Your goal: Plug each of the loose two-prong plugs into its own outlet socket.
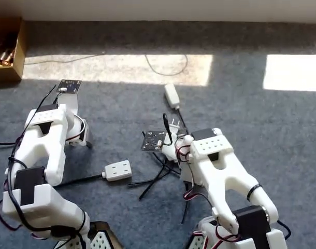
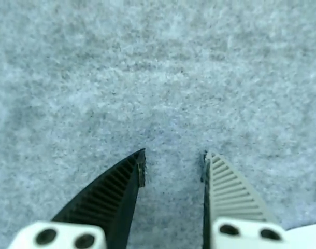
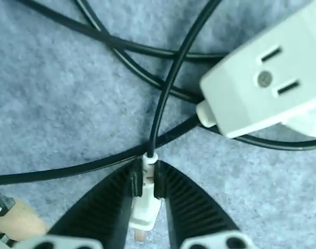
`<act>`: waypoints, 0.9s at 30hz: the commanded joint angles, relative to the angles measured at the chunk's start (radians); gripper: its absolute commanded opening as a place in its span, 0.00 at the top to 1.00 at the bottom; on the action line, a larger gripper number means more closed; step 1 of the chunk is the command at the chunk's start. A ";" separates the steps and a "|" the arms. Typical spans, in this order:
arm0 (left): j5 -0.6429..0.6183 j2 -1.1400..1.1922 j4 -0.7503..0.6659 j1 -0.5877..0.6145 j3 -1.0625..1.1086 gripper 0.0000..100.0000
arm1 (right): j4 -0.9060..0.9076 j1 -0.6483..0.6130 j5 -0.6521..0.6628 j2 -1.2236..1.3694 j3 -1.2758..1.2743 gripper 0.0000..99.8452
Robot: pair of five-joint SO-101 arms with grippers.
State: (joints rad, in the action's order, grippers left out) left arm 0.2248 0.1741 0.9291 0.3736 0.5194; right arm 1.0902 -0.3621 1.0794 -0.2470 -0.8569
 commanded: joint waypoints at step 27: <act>0.002 -0.002 -0.054 0.027 -0.015 0.83 | 0.038 -0.012 -0.203 -0.041 0.142 0.99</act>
State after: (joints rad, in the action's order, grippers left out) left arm 0.2248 0.1741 0.9291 0.3736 0.5194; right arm 1.0932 -0.3621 0.9797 -0.2440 -0.8385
